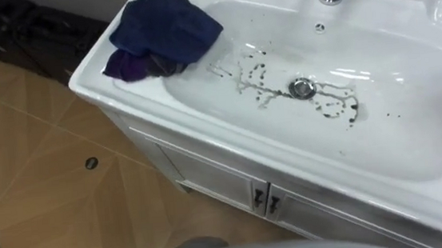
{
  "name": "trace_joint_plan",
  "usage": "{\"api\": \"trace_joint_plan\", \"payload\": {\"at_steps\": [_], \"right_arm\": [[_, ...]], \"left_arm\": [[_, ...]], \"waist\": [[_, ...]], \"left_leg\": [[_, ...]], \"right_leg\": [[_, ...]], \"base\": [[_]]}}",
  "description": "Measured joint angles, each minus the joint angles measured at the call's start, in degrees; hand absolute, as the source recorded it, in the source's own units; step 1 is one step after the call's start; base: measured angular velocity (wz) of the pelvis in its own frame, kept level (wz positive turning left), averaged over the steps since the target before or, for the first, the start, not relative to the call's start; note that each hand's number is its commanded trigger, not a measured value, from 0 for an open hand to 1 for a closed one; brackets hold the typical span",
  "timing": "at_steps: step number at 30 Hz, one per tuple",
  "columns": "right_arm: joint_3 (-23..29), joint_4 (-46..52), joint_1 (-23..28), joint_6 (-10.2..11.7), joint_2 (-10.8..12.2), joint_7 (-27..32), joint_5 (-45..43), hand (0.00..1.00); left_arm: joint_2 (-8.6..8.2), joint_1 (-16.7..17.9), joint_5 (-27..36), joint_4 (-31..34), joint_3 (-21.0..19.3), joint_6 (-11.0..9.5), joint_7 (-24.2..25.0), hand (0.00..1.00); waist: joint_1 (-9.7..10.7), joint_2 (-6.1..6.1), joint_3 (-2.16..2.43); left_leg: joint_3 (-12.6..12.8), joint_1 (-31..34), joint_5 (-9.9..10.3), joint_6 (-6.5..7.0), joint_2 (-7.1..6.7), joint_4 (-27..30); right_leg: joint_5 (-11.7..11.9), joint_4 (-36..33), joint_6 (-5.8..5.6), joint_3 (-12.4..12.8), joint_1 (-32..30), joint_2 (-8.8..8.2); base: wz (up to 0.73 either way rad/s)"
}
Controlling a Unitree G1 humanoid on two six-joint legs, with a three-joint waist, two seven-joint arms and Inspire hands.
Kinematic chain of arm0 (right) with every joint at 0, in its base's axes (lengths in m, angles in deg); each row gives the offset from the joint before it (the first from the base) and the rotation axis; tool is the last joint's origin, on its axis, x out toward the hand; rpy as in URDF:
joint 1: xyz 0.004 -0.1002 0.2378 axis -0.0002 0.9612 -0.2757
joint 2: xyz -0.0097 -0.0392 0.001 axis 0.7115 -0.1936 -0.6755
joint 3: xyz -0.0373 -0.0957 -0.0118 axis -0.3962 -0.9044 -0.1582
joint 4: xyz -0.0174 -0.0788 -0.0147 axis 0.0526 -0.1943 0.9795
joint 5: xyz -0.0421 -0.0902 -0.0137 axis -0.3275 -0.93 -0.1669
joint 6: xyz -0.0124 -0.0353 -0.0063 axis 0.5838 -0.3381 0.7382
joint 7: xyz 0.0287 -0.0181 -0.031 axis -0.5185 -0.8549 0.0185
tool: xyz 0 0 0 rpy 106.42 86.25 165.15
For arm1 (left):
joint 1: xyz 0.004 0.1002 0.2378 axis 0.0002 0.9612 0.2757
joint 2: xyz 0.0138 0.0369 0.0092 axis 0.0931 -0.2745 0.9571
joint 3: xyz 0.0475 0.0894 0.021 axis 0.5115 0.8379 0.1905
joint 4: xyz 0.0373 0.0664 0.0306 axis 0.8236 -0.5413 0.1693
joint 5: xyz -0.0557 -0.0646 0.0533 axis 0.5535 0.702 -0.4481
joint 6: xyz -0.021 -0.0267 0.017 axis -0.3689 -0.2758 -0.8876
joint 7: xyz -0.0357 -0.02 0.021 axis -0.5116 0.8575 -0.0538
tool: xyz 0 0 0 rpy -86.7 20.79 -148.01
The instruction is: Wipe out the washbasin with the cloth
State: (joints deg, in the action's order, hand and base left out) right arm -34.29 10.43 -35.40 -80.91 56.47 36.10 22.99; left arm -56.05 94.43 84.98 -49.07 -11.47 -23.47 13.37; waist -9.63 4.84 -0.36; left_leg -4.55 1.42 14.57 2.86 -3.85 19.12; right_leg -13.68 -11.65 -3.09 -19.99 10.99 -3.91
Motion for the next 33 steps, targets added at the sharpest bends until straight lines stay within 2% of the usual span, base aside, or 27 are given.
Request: {"api": "trace_joint_plan", "payload": {"at_steps": [2, 3, 4, 7, 13, 14, 18, 20, 23, 24, 28, 31, 33], "right_arm": [[0.0, -0.1, 0.2, 0.1, -0.2, -0.1, 0.0, 0.0], [0.0, -0.1, 0.2, 0.3, -0.4, -0.1, 0.0, 0.0], [-0.2, -0.2, 0.4, 0.6, -0.9, -0.1, 0.0, 0.0], [-0.4, -0.8, 0.3, 0.9, -0.9, -0.7, 0.2, 0.0], [-0.4, -1.0, -0.2, 0.5, -0.9, -2.5, 0.4, 0.0], [-0.4, -1.0, -0.2, 0.5, -0.8, -2.8, 0.4, 0.0], [-0.4, -0.7, -0.3, 0.5, -0.4, -3.2, 0.4, 0.0], [-0.4, -0.8, -0.8, 0.4, -0.2, -3.2, 0.4, 0.0], [-0.4, -0.9, -1.1, -0.2, -0.2, -3.3, 0.4, 0.0], [-0.4, -0.8, -1.4, -0.7, -0.2, -3.4, 0.2, 0.0], [-0.3, -0.5, -1.4, -1.0, -0.3, -4.0, 0.0, 0.0], [-0.4, -0.4, -1.2, -2.0, -0.3, -4.6, 0.6, 0.0], [-0.4, -0.4, -1.2, -2.0, -0.3, -4.8, 0.8, 0.0]], "left_arm": [[2.09, -1.5, 0.0, 3.1, -0.5, -1.1, -0.9, 0.0], [2.52, -1.6, 0.0, 3.4, -0.8, -1.5, -0.9, 0.0], [2.68, -1.6, -0.1, 4.5, -1.7, -1.6, -0.9, 0.0], [2.65, -1.5, -3.5, 8.6, -1.5, -1.7, -1.2, 0.0], [2.61, -1.6, -8.5, 14.2, 1.7, -2.0, 2.0, 0.0], [2.61, -1.7, -8.7, 14.1, 2.8, -1.9, 3.1, 0.0], [2.45, -1.8, -11.7, 14.1, 5.8, -1.8, 5.5, 0.0], [2.44, -2.6, -13.6, 13.9, 7.8, -1.7, 6.4, 0.0], [2.28, -3.3, -15.2, 13.5, 9.9, -1.5, 7.1, 0.0], [2.1, -3.4, -16.0, 12.9, 10.6, -1.3, 7.9, 0.0], [1.46, -3.5, -17.4, 10.6, 13.0, 0.6, 10.1, 0.0], [1.47, -3.6, -17.4, 9.1, 14.4, 1.8, 11.5, 0.0], [1.47, -3.9, -17.4, 8.4, 15.3, 2.5, 12.3, 0.0]], "waist": [[0.0, 0.77, -0.05], [0.0, 0.8, -0.21], [0.2, 1.1, -0.17], [1.4, 1.53, -0.26], [4.2, 1.11, -0.3], [4.7, 0.92, -0.54], [5.3, 0.37, -1.03], [6.4, 0.12, -1.2], [7.0, -0.13, -1.04], [7.8, -0.22, -1.0], [9.4, -0.12, -0.81], [9.7, 0.01, -0.28], [10.7, -0.1, -0.24]], "left_leg": [[0.4, -0.3, 0.0, 0.01, 0.02, -0.4], [0.6, -0.5, -0.1, 0.03, 0.05, -0.6], [1.1, -1.0, -0.2, 0.09, 0.07, -0.8], [1.3, -1.1, -0.2, 0.08, 0.14, -1.1], [1.4, -1.5, -0.4, 0.11, 0.09, -1.3], [1.6, -2.0, -0.4, 0.12, 0.1, -1.3], [3.0, -2.6, -0.4, 0.12, 0.36, -1.4], [3.0, -2.4, -0.4, 0.14, 0.34, -1.8], [3.5, -2.0, -0.5, 0.2, 0.36, -1.7], [3.7, -1.9, -0.5, 0.2, 0.39, -1.6], [4.6, -1.8, -0.6, 0.21, 0.6, -1.6], [5.9, -2.2, -0.6, 0.2, 1.04, -1.9], [6.0, -2.2, -0.6, 0.19, 1.06, -1.8]], "right_leg": [[0.0, 0.1, 0.0, 1.1, 0.0, -0.01], [0.0, 0.1, 0.0, 1.2, 0.0, -0.03], [0.0, 0.1, 0.0, 1.3, 0.1, -0.15], [0.0, 0.0, 0.0, 1.3, -0.1, -0.22], [0.0, 0.1, 0.0, 1.3, 0.3, -0.3], [0.0, 0.2, 0.0, 2.0, 0.7, -0.3], [0.0, 0.2, 0.0, 4.1, 0.8, -0.19], [0.0, 0.4, 0.0, 4.6, 0.5, -0.16], [0.0, 0.9, 0.05, 5.3, 0.1, -0.15], [0.0, 1.0, 0.05, 5.6, 0.1, -0.13], [0.1, 1.0, 0.12, 6.3, -0.3, -0.11], [0.2, 0.9, 0.33, 7.4, -0.6, 0.05], [0.2, 0.9, 0.34, 7.6, -0.6, 0.06]], "base": [[-0.1], [-0.19], [-0.15], [-0.05], [-0.01], [-0.07], [-0.19], [-0.11], [-0.11], [-0.11], [-0.13], [-0.19], [-0.07]]}}
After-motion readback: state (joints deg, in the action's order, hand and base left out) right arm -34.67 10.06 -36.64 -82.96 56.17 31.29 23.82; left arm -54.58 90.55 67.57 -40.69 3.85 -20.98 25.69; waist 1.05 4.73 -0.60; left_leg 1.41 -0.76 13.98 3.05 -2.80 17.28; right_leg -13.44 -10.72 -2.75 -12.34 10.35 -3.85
